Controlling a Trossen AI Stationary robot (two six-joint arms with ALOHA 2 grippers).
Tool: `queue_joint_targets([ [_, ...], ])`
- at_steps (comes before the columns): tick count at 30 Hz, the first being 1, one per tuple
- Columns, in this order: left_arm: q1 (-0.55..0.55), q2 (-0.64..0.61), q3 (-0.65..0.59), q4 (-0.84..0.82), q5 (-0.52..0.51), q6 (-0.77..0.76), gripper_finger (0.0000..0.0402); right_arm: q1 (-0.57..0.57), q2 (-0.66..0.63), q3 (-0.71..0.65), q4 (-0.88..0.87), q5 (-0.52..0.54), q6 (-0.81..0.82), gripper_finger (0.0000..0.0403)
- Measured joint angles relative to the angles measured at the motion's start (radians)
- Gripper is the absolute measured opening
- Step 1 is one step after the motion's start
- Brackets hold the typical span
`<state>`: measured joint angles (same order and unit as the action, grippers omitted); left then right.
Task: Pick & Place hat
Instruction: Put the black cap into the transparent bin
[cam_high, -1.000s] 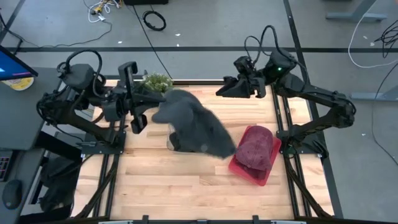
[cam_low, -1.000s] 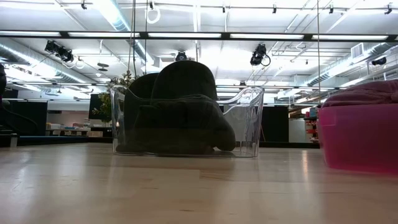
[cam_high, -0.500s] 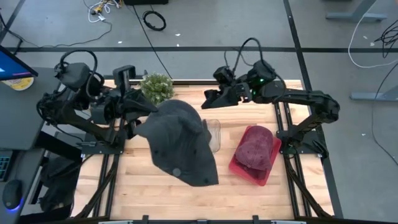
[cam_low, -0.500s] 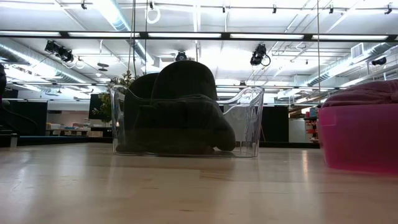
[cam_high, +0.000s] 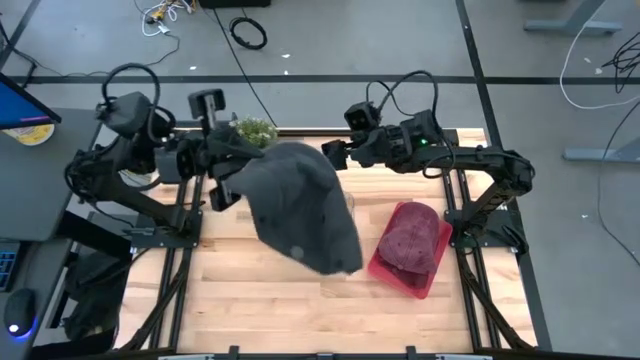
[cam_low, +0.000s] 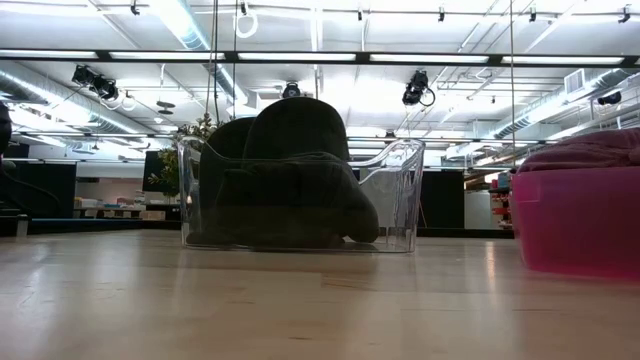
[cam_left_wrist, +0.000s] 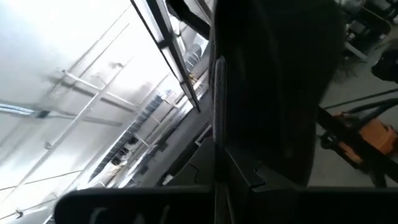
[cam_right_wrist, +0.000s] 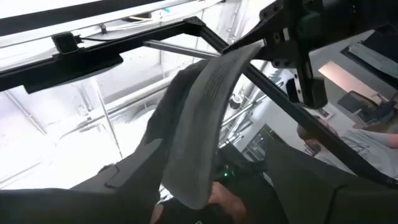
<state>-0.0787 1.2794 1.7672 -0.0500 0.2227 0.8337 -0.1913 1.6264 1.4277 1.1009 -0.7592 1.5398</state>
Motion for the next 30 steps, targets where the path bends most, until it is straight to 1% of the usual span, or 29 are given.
queue_joint_targets([
  [7, 0.038, 0.042, -0.001, -0.009, 0.011, -0.050, 0.0011, 0.021, 0.000, 0.000, 0.006, -0.001, 0.004, 0.0284],
  [11, 0.053, 0.065, -0.001, -0.011, 0.056, -0.092, 0.0011, 0.026, 0.000, 0.000, 0.016, -0.005, -0.031, 0.0283],
  [15, 0.054, 0.073, 0.000, -0.007, 0.076, -0.116, 0.0011, 0.025, 0.000, 0.000, 0.046, -0.019, -0.045, 0.0262],
  [17, 0.054, 0.073, 0.000, -0.010, 0.077, -0.126, 0.0012, 0.025, 0.000, 0.000, 0.070, -0.020, -0.056, 0.0238],
  [20, 0.054, 0.073, 0.000, -0.011, 0.059, -0.167, 0.0023, 0.025, 0.000, 0.000, 0.107, -0.020, -0.064, 0.0180],
  [25, 0.054, 0.071, 0.000, -0.021, 0.022, -0.193, 0.0029, 0.025, 0.000, 0.000, 0.127, -0.059, -0.112, 0.0033],
  [26, 0.054, 0.071, 0.000, -0.025, 0.016, -0.193, 0.0028, 0.025, 0.001, 0.000, 0.122, -0.066, -0.117, 0.0020],
  [30, 0.054, 0.070, 0.000, -0.028, 0.003, -0.194, 0.0030, 0.025, 0.001, 0.000, 0.124, -0.072, -0.130, 0.0015],
])
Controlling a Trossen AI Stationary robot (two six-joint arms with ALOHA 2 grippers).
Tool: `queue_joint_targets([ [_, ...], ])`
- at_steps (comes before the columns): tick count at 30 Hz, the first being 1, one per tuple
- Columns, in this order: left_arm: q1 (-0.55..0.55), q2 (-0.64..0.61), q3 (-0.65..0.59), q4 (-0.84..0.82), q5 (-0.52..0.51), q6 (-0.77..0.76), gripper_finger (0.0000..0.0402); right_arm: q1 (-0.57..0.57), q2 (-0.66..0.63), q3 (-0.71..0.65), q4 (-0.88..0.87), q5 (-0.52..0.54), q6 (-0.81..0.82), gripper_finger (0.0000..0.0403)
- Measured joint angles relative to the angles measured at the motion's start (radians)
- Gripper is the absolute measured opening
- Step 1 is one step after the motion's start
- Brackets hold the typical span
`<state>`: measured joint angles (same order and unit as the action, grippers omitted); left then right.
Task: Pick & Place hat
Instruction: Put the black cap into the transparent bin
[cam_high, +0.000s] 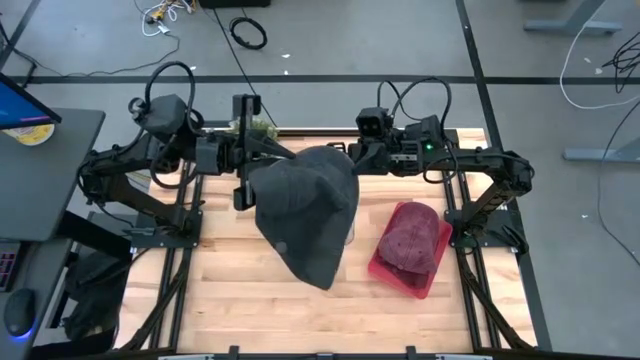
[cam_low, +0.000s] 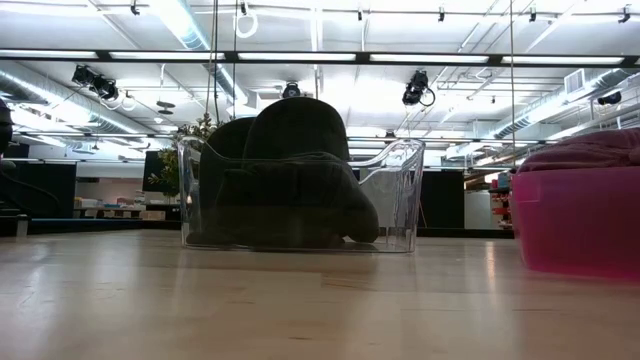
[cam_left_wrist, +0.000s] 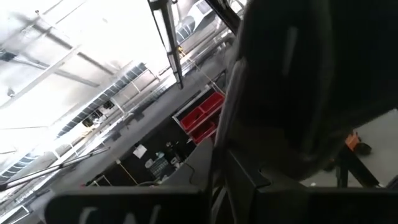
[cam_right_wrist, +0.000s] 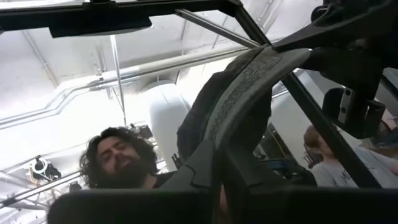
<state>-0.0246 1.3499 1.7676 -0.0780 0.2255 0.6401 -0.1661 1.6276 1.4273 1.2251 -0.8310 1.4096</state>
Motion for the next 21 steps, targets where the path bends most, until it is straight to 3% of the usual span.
queue_joint_targets([
  [7, 0.000, -0.020, 0.000, -0.054, -0.150, -0.178, 0.0068, -0.015, -0.008, 0.000, 0.005, -0.016, -0.031, 0.0005],
  [13, 0.001, -0.072, -0.001, -0.300, -0.263, -0.292, 0.0104, -0.042, -0.044, 0.000, 0.007, -0.076, -0.082, 0.0004],
  [17, 0.000, -0.109, -0.001, -0.476, -0.283, -0.393, 0.0115, -0.073, -0.089, 0.000, -0.073, -0.120, -0.264, 0.0004],
  [21, -0.003, -0.143, -0.001, -0.583, -0.288, -0.501, 0.0115, -0.111, -0.182, 0.000, -0.314, -0.137, -0.561, 0.0004],
])
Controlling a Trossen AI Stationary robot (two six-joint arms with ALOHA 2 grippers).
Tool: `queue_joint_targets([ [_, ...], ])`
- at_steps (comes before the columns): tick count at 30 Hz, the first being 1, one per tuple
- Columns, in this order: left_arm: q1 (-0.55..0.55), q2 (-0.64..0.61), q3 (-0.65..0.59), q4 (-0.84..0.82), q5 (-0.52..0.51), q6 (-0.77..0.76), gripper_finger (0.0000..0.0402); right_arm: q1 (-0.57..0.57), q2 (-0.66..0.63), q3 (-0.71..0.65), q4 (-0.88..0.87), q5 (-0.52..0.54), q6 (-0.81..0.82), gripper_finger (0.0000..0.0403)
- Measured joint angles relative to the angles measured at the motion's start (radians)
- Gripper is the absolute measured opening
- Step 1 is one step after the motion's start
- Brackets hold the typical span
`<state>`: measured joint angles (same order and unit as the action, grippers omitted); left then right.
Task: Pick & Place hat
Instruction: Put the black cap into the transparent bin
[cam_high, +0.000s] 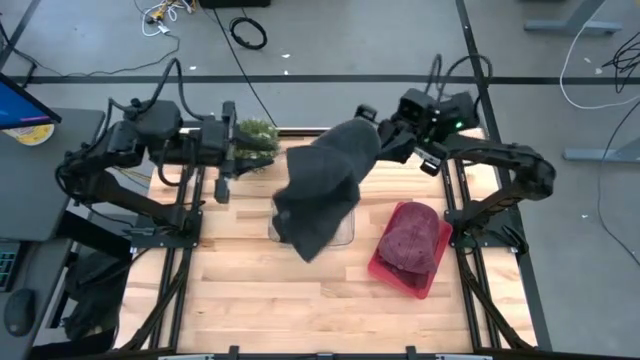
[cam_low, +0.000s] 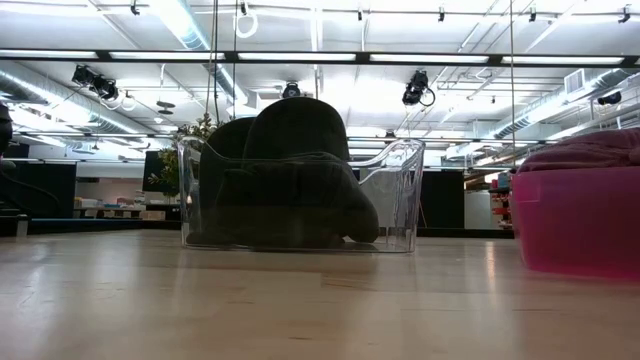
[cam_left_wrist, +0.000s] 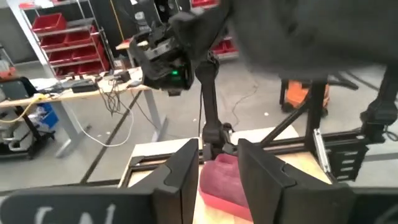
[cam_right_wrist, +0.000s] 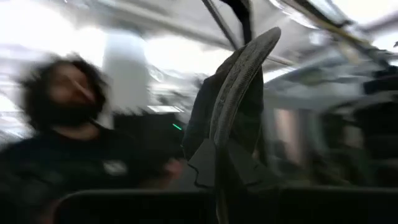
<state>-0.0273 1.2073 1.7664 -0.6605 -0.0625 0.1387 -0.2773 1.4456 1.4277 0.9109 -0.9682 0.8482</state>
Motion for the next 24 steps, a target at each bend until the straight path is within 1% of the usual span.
queue_joint_targets([
  [2, 0.000, -0.017, 0.000, -0.031, 0.000, -0.027, 0.0113, -0.018, -0.052, 0.000, -0.201, 0.012, -0.188, 0.0003],
  [4, 0.000, -0.032, 0.000, -0.042, 0.002, -0.050, 0.0110, -0.028, -0.104, 0.017, -0.424, 0.057, -0.388, 0.0000],
  [8, 0.000, -0.050, 0.000, -0.043, 0.002, -0.050, 0.0102, -0.030, -0.177, 0.105, -0.856, 0.187, -0.767, 0.0000],
  [10, 0.002, -0.056, 0.001, -0.042, -0.005, -0.050, 0.0098, -0.030, -0.183, 0.164, -1.050, 0.240, -0.912, 0.0000],
  [14, 0.003, -0.058, 0.001, -0.051, -0.041, -0.047, 0.0091, -0.010, -0.167, 0.289, -1.367, 0.344, -1.133, 0.0001],
  [18, 0.003, -0.057, 0.001, -0.059, -0.068, -0.017, 0.0085, 0.025, -0.123, 0.391, -1.647, 0.488, -1.314, 0.0001],
  [21, 0.003, -0.056, 0.001, -0.080, -0.087, -0.014, 0.0085, 0.060, -0.083, 0.416, -1.775, 0.578, -1.393, 0.0001],
  [24, 0.003, -0.056, 0.001, -0.100, -0.114, -0.014, 0.0085, 0.110, -0.056, 0.418, -1.834, 0.665, -1.438, 0.0001],
])
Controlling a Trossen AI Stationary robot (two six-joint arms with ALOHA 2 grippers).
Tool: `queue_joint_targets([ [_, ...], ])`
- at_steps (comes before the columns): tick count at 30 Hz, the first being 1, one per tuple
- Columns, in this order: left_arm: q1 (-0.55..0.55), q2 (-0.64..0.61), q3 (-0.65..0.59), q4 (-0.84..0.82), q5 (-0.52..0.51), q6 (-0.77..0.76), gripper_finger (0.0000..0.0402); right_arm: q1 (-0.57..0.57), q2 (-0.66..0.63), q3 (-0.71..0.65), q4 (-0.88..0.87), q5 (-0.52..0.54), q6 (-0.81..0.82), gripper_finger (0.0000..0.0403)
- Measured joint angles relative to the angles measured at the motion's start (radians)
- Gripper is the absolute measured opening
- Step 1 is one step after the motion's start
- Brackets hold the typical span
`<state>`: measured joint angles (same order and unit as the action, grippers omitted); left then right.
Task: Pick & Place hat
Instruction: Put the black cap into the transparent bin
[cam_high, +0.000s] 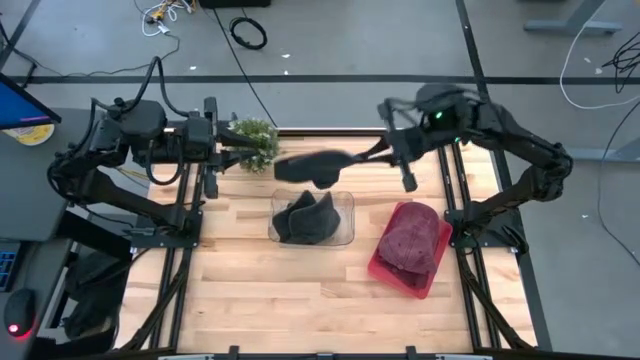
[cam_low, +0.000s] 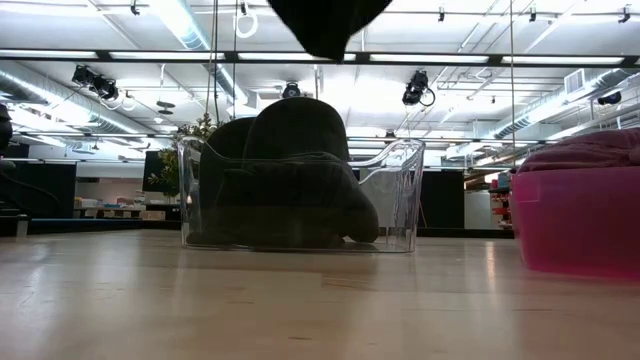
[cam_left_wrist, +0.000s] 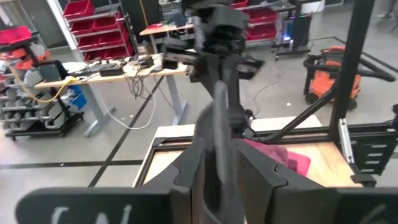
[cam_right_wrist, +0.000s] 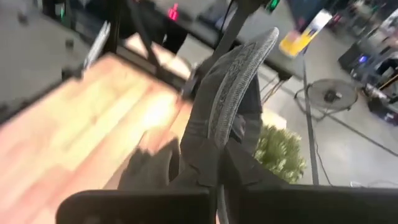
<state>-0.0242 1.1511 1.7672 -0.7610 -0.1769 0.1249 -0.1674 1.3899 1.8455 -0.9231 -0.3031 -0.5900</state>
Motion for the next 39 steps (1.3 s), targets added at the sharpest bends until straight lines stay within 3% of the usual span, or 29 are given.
queue_joint_targets([
  [14, 0.000, 0.000, 0.000, -0.063, -0.021, -0.008, 0.0085, 0.311, 0.031, -0.019, -0.217, 0.464, -0.126, 0.0001],
  [21, 0.000, 0.000, 0.000, -0.066, -0.073, 0.018, 0.0085, 0.358, 0.033, -0.167, -0.222, 0.471, -0.128, 0.0001],
  [31, 0.000, 0.000, 0.000, -0.068, -0.074, 0.018, 0.0085, 0.346, 0.032, -0.400, -0.012, 0.443, -0.276, 0.0000],
  [39, 0.000, 0.011, 0.000, -0.067, -0.074, 0.017, 0.0085, 0.326, 0.106, -0.414, -0.004, 0.345, -0.294, 0.0000],
])
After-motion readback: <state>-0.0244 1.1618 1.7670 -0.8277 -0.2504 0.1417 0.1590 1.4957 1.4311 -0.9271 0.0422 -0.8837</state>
